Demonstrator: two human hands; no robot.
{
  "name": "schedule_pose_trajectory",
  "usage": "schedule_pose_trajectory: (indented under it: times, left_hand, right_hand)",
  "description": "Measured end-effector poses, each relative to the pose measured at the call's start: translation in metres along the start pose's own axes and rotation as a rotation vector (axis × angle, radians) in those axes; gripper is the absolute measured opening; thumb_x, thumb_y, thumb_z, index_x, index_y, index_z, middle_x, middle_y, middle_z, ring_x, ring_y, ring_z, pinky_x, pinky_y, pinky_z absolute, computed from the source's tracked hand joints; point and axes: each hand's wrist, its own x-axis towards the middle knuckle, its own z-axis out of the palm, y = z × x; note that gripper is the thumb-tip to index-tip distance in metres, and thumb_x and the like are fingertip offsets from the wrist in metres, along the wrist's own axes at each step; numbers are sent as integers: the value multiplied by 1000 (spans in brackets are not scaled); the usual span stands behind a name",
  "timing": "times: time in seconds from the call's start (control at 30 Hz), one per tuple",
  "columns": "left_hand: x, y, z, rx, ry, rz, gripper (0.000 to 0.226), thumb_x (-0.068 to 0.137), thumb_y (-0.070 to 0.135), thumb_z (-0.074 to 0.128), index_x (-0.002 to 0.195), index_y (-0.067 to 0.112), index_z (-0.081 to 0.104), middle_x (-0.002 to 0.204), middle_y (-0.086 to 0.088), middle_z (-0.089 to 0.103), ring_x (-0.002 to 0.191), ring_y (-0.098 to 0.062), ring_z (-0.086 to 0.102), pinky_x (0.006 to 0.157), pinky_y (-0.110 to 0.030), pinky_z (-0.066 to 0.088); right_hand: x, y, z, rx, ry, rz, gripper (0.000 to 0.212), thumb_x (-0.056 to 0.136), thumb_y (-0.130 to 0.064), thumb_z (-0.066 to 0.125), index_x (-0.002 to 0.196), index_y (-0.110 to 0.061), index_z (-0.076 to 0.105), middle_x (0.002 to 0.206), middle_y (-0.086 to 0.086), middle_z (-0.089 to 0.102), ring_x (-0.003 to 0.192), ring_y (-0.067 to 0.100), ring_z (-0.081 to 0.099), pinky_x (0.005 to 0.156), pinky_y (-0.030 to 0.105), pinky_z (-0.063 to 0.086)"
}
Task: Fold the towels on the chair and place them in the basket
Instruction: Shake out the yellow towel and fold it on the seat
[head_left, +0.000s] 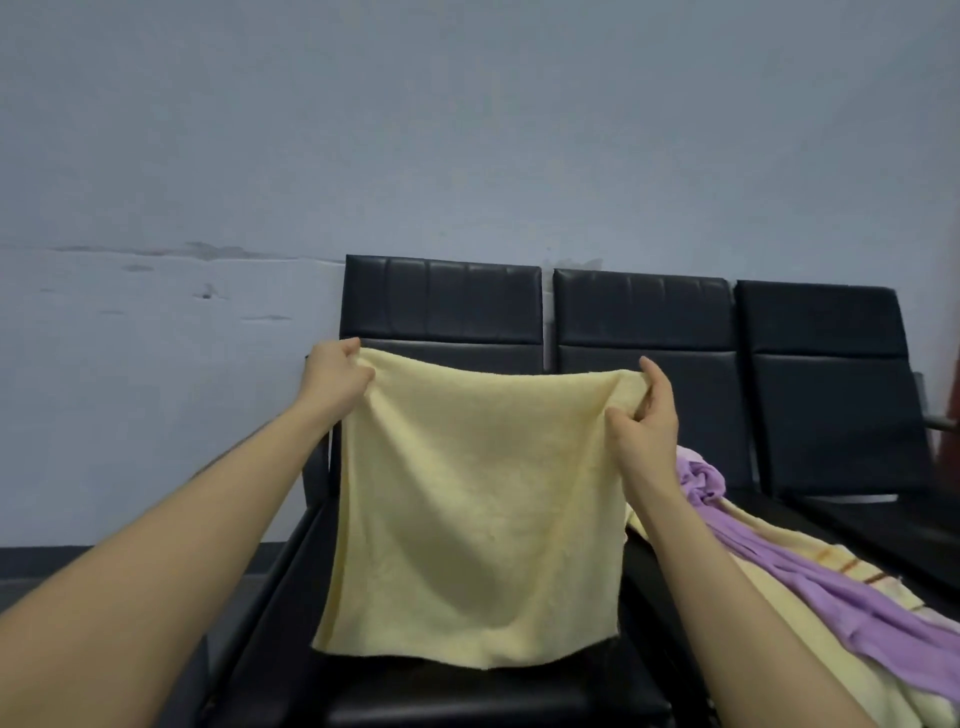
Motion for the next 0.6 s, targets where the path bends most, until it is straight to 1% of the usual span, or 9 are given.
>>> schedule_pose_trajectory:
  times: [0.07,0.13,0.2,0.27,0.33,0.4,0.47,0.53,0.6]
  left_hand:
    - [-7,-5,3,-5,40,-20,46,90,4,51,137,3,48,141,-10,50,126,-24,48,104,-31,38]
    - [-14,-13,4,11,57,-46,40,92,7,51,132,4,55,137,-10,54,126,-24,49,104,-32,38]
    - [-19,-22,6,33,76,-62,31,94,10,53,122,4,63,127,-11,61,121,-24,53,100,-31,39]
    - [-26,-32,9,48,95,-79,25,94,11,53,113,3,67,118,-11,66,114,-25,56,90,-28,40]
    - [-32,-42,13,61,110,-90,23,94,10,53,109,3,69,112,-12,67,110,-26,58,84,-27,39]
    - [-36,-55,17,70,128,-100,22,92,11,55,107,3,69,108,-13,68,107,-28,59,83,-29,41]
    - [-38,-72,19,113,144,-101,22,91,14,58,106,5,71,106,-13,69,102,-29,61,82,-32,44]
    - [-39,-91,23,147,143,-128,20,90,19,60,103,8,71,105,-11,69,99,-28,61,83,-38,48]
    - [-40,-107,28,169,135,-165,19,89,23,63,100,11,72,113,-10,65,102,-27,60,84,-41,48]
  right_hand:
    - [-4,7,-5,-37,12,19,54,88,0,51,138,-21,47,135,-8,50,120,7,50,105,30,41]
    - [-7,15,-9,-84,35,21,40,93,-7,51,132,-17,54,128,-6,57,102,-1,54,95,20,42]
    - [-10,24,-12,-169,35,9,35,95,-9,50,129,-15,58,116,-5,63,91,-2,54,94,22,42]
    - [-14,35,-13,-237,17,14,34,94,-10,52,128,-13,59,98,-9,63,81,0,53,92,26,43]
    - [-16,47,-13,-296,2,27,29,92,-10,55,119,-11,64,96,-3,67,85,6,55,92,31,46]
    - [-19,60,-12,-333,8,41,18,88,-11,60,101,-10,72,91,0,70,90,17,60,90,38,48]
    - [-24,70,-10,-376,-11,54,12,86,-13,63,92,-10,74,84,0,70,86,21,62,77,32,46]
    - [-29,80,-7,-446,-27,72,13,88,-17,63,92,-12,74,94,1,66,88,18,59,72,27,39]
    - [-33,91,-4,-491,-20,89,12,88,-18,64,93,-13,73,106,2,56,89,13,51,74,25,35]
